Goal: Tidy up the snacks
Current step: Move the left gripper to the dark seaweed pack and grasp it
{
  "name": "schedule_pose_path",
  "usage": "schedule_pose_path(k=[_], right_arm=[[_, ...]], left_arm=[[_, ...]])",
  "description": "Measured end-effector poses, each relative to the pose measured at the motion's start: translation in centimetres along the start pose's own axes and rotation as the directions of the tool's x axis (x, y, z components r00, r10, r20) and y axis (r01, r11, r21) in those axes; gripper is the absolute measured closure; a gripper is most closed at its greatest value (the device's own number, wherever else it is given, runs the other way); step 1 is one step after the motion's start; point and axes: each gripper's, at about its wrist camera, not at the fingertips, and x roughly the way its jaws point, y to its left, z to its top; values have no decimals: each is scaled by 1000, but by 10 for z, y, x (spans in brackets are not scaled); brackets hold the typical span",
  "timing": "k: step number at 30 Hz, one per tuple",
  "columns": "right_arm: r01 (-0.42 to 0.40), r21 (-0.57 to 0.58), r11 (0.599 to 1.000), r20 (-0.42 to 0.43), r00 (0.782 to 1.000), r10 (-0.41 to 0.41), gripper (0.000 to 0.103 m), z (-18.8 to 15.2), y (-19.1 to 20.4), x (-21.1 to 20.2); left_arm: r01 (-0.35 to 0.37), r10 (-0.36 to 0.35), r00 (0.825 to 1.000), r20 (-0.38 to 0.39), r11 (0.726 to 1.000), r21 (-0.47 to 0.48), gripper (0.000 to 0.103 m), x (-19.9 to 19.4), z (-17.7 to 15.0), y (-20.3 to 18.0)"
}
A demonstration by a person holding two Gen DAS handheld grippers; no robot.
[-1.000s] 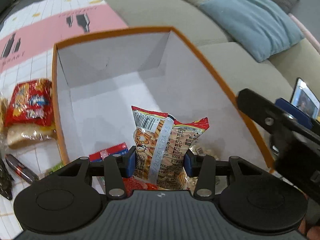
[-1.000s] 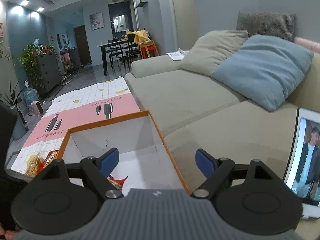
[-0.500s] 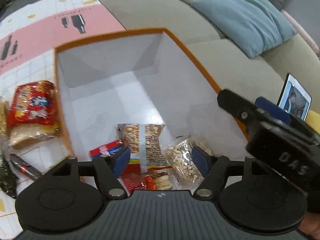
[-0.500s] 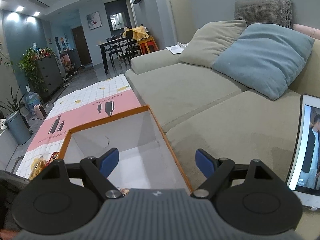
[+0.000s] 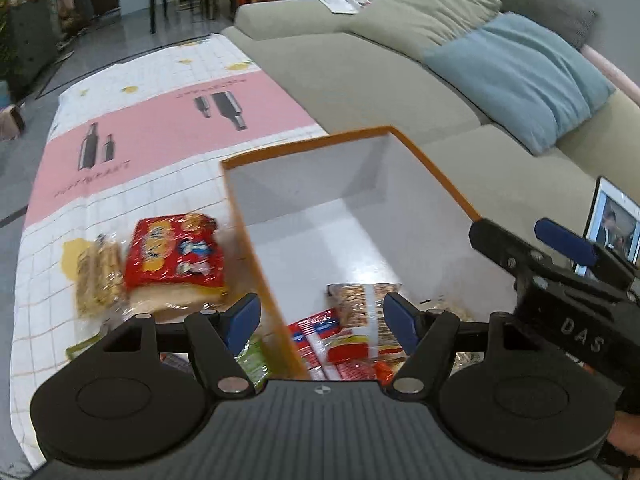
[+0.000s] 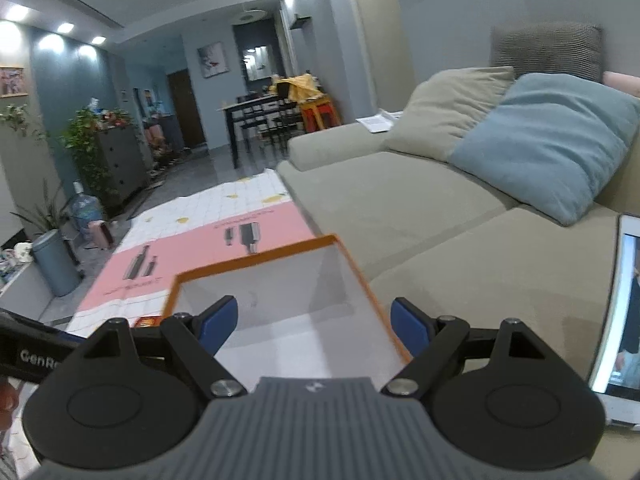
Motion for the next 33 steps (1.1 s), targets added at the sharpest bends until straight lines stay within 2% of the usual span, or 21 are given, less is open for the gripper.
schedule_pose_path(k=[4, 9, 12, 17, 21, 27, 31, 33], right_arm=[[-46, -58, 997, 19, 999, 47, 21, -3, 19, -7], [-93, -124, 988, 27, 995, 97, 21, -8, 42, -14], [-129, -175, 976, 29, 990, 136, 21, -12, 57, -19], [-178, -244, 953, 6, 983, 185, 21, -23, 83, -24], [-231, -293, 928, -23, 972, 234, 22, -35, 107, -26], [-279, -356, 892, -73, 960, 271, 25, -52, 142, -21], [-312, -393, 865, -136, 950, 281, 26, -71, 170, -12], [-331, -423, 844, -179, 943, 280, 28, -82, 184, -6]], left_arm=[[-20, 20, 1000, 11, 999, -31, 21, -11, -7, 18], [-76, 77, 996, 53, 996, -37, 21, -30, -19, 37], [-93, 97, 994, 56, 993, -75, 21, -37, -25, 56], [-148, 161, 985, 61, 973, -175, 21, -44, -35, 95], [-221, 243, 968, 58, 942, -253, 21, -46, -47, 128], [-265, 289, 957, 33, 913, -309, 21, -43, -66, 163], [-269, 290, 957, 30, 919, -287, 21, -38, -73, 173], [-224, 237, 971, 38, 951, -215, 21, -33, -76, 175]])
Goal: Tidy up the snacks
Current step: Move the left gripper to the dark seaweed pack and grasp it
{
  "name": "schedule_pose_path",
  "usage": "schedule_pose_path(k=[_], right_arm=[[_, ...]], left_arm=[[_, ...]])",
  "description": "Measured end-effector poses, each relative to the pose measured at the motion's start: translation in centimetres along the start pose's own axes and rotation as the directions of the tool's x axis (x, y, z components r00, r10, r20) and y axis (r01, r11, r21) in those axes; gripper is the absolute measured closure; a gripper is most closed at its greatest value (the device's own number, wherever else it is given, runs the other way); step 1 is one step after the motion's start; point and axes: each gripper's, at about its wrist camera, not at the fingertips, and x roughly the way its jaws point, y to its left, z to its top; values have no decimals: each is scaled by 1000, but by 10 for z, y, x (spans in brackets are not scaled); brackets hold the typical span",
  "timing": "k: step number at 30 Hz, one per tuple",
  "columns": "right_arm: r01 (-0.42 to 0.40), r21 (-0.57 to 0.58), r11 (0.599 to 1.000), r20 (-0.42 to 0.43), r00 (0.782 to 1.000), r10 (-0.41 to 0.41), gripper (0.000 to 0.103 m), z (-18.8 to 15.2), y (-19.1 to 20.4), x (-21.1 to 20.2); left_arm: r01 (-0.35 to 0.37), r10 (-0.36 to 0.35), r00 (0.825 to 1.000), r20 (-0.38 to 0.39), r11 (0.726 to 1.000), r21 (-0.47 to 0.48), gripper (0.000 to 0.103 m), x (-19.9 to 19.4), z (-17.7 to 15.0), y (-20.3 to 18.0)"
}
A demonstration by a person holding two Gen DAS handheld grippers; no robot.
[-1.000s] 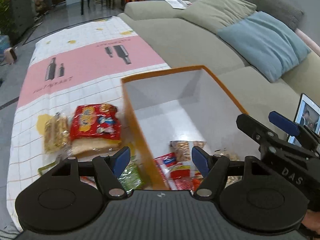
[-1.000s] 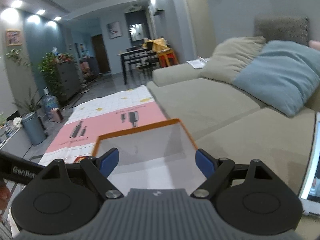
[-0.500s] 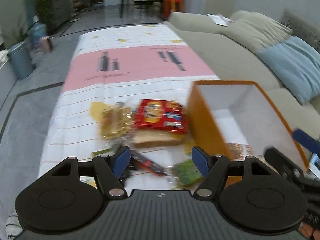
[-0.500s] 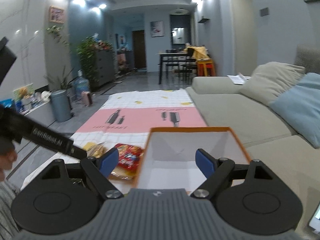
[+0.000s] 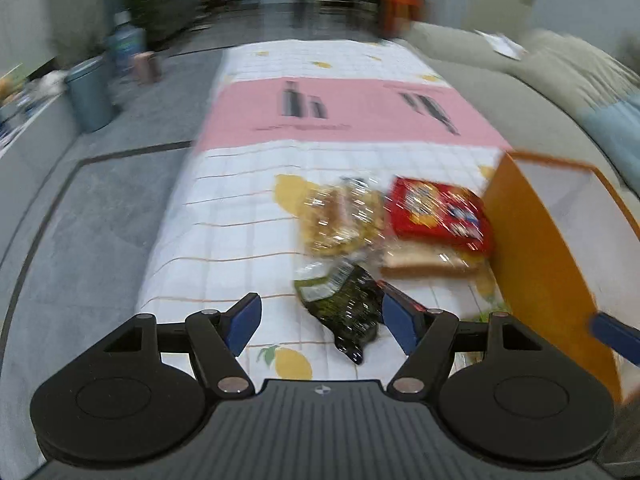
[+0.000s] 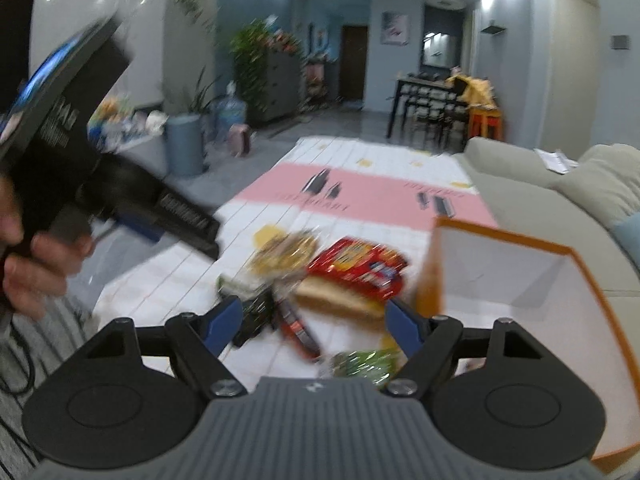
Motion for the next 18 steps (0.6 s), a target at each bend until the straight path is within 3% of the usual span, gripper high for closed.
schedule_pose_path(k=[4, 8, 18], right_arm=[[-11, -59, 998, -79, 997, 7, 32, -7, 22, 22], [-20, -69, 997, -146, 989, 10, 34, -15, 29, 40], [-29, -69, 997, -219, 976, 13, 34, -26, 25, 57]], left_arm=[[65, -66, 998, 4, 988, 140, 21, 11, -13, -8], [121, -123, 992, -14, 949, 290, 21, 23, -25, -20], [72, -52, 996, -70, 939, 336, 21, 71, -22, -38]])
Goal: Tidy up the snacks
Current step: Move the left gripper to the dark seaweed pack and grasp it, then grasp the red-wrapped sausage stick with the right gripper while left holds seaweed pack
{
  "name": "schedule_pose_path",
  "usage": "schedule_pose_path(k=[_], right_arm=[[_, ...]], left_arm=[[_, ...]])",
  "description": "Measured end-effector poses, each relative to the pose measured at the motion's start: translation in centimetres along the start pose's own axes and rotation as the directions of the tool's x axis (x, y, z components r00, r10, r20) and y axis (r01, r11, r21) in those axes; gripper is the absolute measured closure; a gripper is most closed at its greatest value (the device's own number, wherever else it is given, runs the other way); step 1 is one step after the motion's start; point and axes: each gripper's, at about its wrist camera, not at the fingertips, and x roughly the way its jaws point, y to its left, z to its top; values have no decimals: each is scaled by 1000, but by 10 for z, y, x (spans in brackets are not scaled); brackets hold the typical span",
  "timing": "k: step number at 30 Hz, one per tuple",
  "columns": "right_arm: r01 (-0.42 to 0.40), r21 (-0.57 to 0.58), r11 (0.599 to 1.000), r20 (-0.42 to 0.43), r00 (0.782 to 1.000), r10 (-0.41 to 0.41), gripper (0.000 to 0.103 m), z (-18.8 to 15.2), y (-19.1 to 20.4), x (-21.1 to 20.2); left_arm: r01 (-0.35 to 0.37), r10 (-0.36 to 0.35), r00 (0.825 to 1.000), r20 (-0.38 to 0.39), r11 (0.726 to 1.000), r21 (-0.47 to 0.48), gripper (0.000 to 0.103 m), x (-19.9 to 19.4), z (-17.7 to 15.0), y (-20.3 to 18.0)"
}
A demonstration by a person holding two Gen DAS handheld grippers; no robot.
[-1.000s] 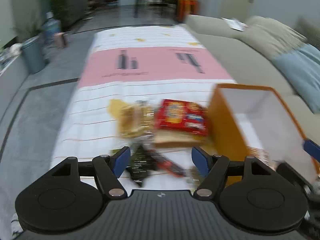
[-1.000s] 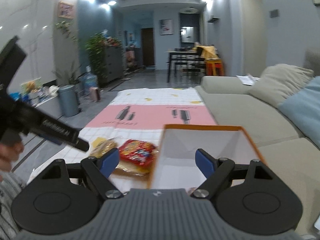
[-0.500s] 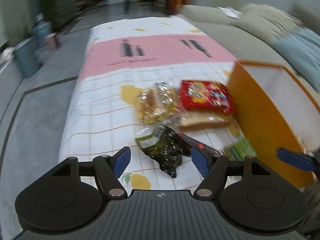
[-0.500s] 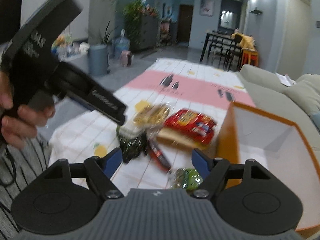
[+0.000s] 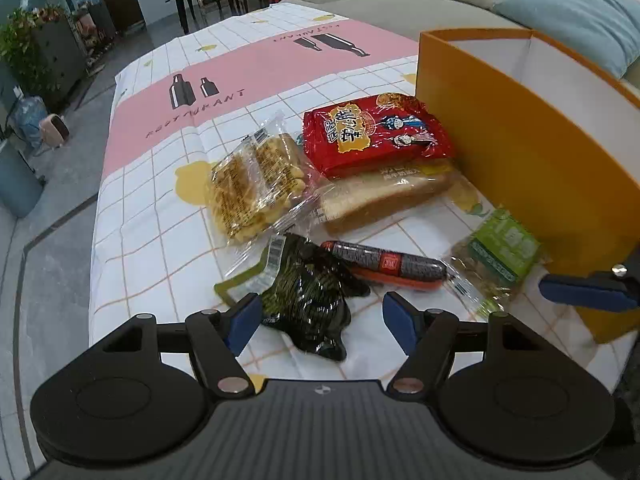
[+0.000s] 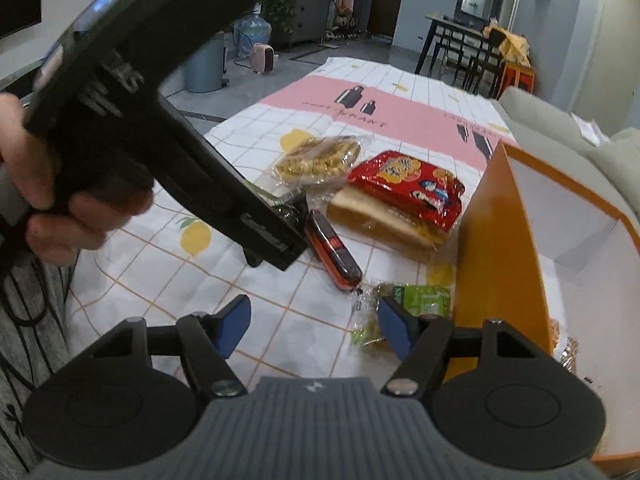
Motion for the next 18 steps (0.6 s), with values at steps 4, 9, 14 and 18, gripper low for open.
schedule_pose_path(k=[4, 9, 14, 18], right_arm=[[-12, 43, 999, -20, 1000, 13, 34, 1, -8, 8], [-9, 64, 998, -33, 999, 11, 34, 0, -13, 14], [-11, 74, 997, -42, 999, 14, 34, -1, -16, 16], [-12, 75, 997, -37, 999, 15, 34, -2, -18, 15]], left_arm=[[-19, 20, 999, -41, 1000, 6, 21, 20, 1, -3], [-56, 53, 996, -75, 998, -28, 24, 37, 2, -2], [-18, 11, 998, -69, 995, -97, 46, 35, 1, 6], [-118, 115, 992, -46, 990, -74, 48, 31, -4, 0]])
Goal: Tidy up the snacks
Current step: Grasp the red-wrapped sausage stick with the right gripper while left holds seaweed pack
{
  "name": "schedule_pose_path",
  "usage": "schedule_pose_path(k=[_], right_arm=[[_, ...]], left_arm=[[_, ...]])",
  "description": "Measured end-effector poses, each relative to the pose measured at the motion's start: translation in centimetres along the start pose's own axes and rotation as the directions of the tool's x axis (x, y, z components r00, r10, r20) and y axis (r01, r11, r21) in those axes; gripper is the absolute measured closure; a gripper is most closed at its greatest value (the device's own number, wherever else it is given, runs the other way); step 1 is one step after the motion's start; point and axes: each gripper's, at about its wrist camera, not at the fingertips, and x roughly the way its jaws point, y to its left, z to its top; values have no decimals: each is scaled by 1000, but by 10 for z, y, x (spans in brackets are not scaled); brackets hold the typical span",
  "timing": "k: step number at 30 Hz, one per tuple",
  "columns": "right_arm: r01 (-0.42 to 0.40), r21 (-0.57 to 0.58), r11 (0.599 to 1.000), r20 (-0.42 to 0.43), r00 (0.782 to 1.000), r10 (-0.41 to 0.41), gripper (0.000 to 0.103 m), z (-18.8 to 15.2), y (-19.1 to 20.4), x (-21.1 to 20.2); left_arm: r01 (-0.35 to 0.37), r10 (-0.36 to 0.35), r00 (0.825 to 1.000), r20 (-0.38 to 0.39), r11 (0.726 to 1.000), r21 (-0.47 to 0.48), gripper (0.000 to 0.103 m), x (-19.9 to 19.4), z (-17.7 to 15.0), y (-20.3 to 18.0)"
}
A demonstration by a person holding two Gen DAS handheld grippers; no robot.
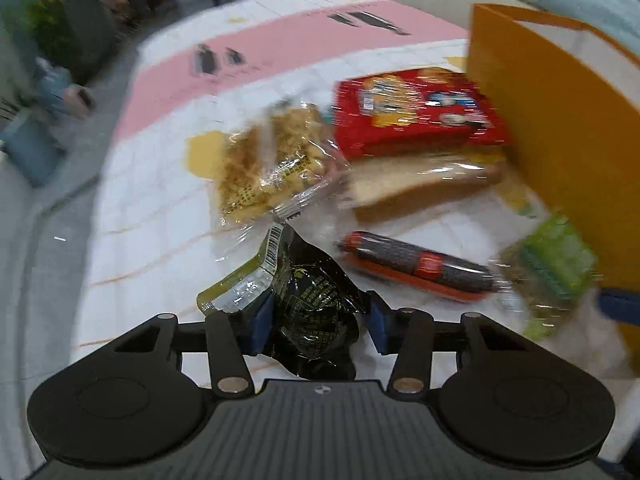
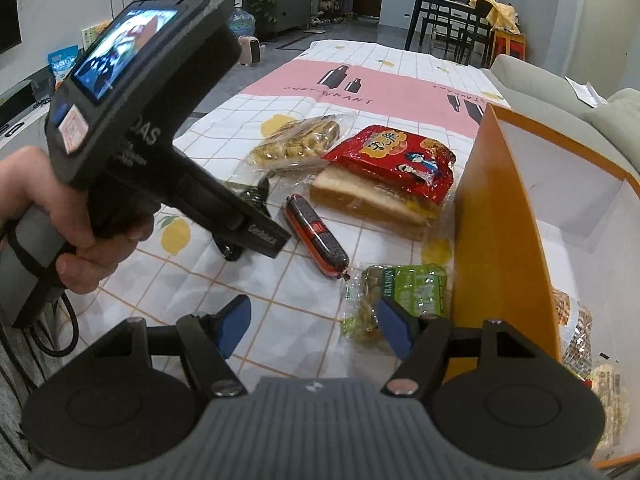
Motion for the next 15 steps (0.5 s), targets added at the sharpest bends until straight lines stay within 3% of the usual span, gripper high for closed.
schedule_pose_path(k=[3, 8, 15], right_arm=[[11, -15, 1000, 6, 1000, -10, 34, 0, 0, 0], [15, -28, 1000, 20, 1000, -14, 34, 0, 0, -2], [25, -53, 998, 23, 999, -24, 34, -1, 4, -1]], left_arm=[[-27, 27, 1000, 0, 1000, -10, 48, -4, -2, 6], [35, -33, 999, 14, 989, -146, 50, -17, -3, 31], [137, -135, 990, 28, 952, -274, 54, -32, -7, 58]])
